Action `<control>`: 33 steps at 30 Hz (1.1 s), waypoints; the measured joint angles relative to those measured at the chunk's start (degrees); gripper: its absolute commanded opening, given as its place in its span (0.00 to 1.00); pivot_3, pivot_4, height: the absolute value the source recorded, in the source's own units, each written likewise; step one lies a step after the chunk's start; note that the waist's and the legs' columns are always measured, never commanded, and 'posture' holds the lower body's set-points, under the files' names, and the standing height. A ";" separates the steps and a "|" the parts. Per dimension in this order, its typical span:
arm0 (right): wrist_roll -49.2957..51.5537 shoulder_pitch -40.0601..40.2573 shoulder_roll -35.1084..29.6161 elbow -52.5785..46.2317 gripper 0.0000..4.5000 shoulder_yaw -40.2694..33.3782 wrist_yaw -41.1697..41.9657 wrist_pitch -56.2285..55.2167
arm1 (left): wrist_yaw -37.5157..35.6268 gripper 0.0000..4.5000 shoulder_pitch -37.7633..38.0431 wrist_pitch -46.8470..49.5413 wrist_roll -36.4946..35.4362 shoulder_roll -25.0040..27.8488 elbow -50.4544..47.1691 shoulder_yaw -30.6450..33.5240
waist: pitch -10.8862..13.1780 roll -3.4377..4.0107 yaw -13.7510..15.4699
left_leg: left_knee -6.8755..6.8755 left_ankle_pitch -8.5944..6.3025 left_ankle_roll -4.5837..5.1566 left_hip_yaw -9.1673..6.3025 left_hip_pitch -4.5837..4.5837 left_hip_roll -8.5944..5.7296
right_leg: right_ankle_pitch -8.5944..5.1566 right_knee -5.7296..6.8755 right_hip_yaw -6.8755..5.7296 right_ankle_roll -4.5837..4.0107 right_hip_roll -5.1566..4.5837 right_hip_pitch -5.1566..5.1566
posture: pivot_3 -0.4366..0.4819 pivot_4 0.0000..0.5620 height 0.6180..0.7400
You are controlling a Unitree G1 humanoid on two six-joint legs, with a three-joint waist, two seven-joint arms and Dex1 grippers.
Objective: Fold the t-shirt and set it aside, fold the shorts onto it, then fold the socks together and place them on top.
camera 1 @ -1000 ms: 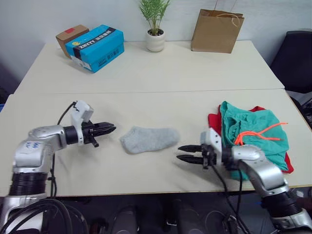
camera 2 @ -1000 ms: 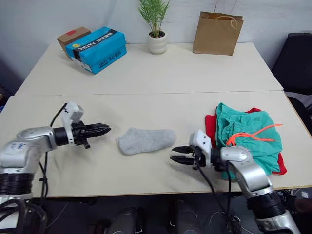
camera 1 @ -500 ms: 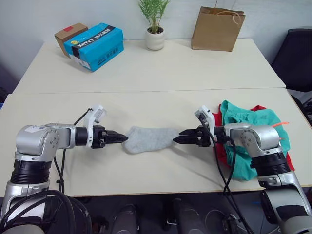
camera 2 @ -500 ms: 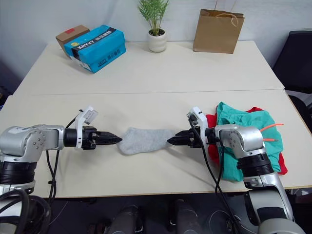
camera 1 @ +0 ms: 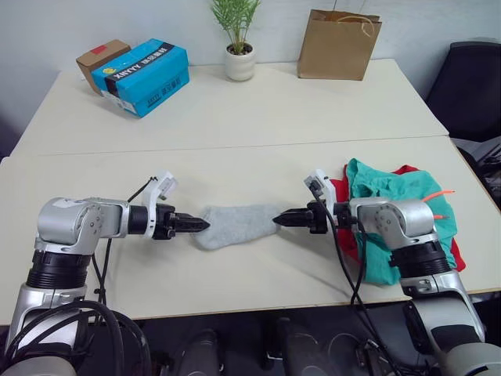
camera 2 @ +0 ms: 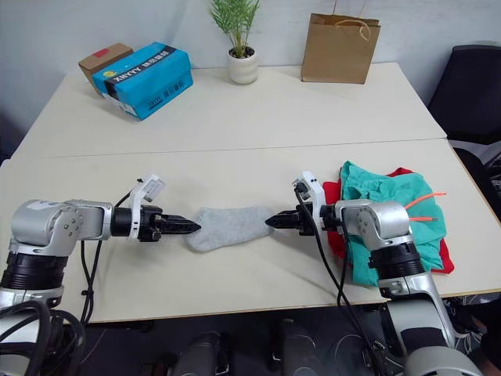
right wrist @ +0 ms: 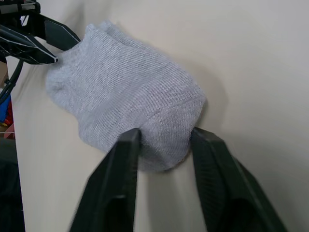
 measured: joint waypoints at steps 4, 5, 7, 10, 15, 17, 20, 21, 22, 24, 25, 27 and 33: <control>0.77 0.37 -0.14 -2.05 0.00 -0.04 0.97 -0.39 | -0.37 0.00 0.00 -0.74 -0.08 0.37 0.00 0.01 | 0.00 0.00 0.02 | 0.00 -0.01 0.01 0.01 0.00 0.00 | 0.00 0.00 0.03 0.00 0.00 0.00 | 0.48 0.27 1.00; 1.35 0.68 -0.43 -3.10 0.00 -0.11 1.50 -0.41 | -0.85 0.00 0.00 -0.79 -0.33 0.82 -0.01 0.05 | 0.00 0.00 0.02 | -0.02 -0.01 0.01 0.02 0.00 0.00 | 0.00 0.00 0.03 0.00 0.00 -0.01 | 0.48 0.27 1.00; 1.81 0.71 -0.61 -3.55 0.00 -0.44 1.87 -0.38 | -1.42 0.00 0.00 -0.85 -0.73 0.98 -0.01 0.48 | 0.00 0.00 0.01 | -0.02 -0.01 0.01 0.02 0.00 0.00 | 0.00 -0.01 0.03 0.00 0.00 -0.01 | 0.48 0.27 1.00; 2.89 0.70 -1.28 -4.81 0.00 -1.51 2.27 -0.08 | -3.60 0.00 0.00 -0.60 -3.53 1.49 -0.30 2.03 | 0.00 0.00 0.03 | -0.02 -0.01 0.01 0.03 0.00 0.00 | 0.00 -0.01 0.04 0.00 0.00 -0.02 | 0.48 0.27 1.00; 3.74 0.00 -2.86 -5.39 0.00 -2.59 2.69 0.90 | -3.42 0.00 0.00 -0.70 -4.22 1.58 -0.06 4.07 | 0.00 0.00 0.02 | -0.01 -0.01 0.02 0.03 0.01 0.00 | 0.00 -0.01 0.04 0.00 0.00 -0.01 | 0.48 0.27 1.00; 3.75 -0.01 -2.86 -5.38 0.00 -2.61 2.69 0.94 | -2.98 0.00 0.01 -0.73 -4.18 1.60 0.27 4.07 | 0.00 0.00 0.03 | -0.01 -0.01 0.01 0.03 0.01 0.00 | 0.00 -0.01 0.05 0.00 0.00 -0.02 | 0.48 0.27 1.00; 3.67 -0.01 -2.86 -5.29 0.00 -2.53 2.67 0.91 | -2.12 0.00 0.19 -0.79 -3.79 1.57 0.84 4.05 | 0.00 0.00 0.03 | -0.01 -0.01 0.02 0.04 0.01 0.00 | 0.00 -0.01 0.05 0.00 0.00 -0.02 | 0.48 0.27 1.00; 3.64 -0.01 -2.86 -5.29 0.00 -2.41 2.64 0.91 | -1.87 0.00 0.44 -0.82 -3.70 1.56 1.02 4.05 | 0.00 0.00 0.03 | -0.01 -0.01 0.02 0.05 0.01 0.00 | 0.00 -0.01 0.05 0.00 0.00 -0.02 | 0.48 0.27 1.00; 3.63 0.00 -2.85 -5.29 0.00 -2.32 2.61 0.91 | -1.78 0.00 0.77 -0.83 -3.64 1.55 1.24 4.02 | 0.00 0.00 0.02 | -0.02 -0.01 0.02 0.05 0.01 0.00 | 0.00 -0.01 0.06 0.00 0.00 -0.02 | 0.48 0.27 1.00; 3.62 0.20 -2.63 -5.36 0.00 -2.23 2.40 0.86 | -2.21 0.00 1.80 -2.42 -3.22 2.08 1.43 2.95 | 0.00 0.00 0.00 | -0.02 -0.01 0.02 0.05 0.01 0.00 | 0.00 -0.01 0.06 0.00 0.00 -0.03 | 0.48 0.27 1.00; 3.62 0.54 -2.43 -5.38 0.00 -2.20 2.26 0.86 | -2.72 0.00 2.58 -3.67 -2.82 2.59 1.34 2.09 | 0.00 0.00 -0.01 | -0.04 -0.01 0.02 0.06 0.02 0.00 | 0.00 -0.01 0.07 0.00 0.00 -0.03 | 0.48 0.27 1.00; 3.61 1.32 -1.98 -5.39 0.00 -2.06 2.03 0.85 | -3.43 0.10 3.93 -6.14 -1.41 3.94 0.75 0.07 | 0.00 0.00 0.02 | -0.04 -0.01 0.02 0.08 0.01 0.00 | 0.00 -0.01 0.07 0.00 0.00 -0.05 | 0.48 0.27 1.00; 3.04 3.05 -0.95 -5.50 0.00 -1.68 1.20 -0.25 | -4.06 0.47 3.59 -9.25 0.65 7.92 1.43 0.45 | 0.00 0.00 0.08 | -0.02 -0.05 0.08 0.11 0.00 0.00 | 0.00 -0.01 0.12 0.00 -0.01 -0.08 | 0.48 0.27 1.00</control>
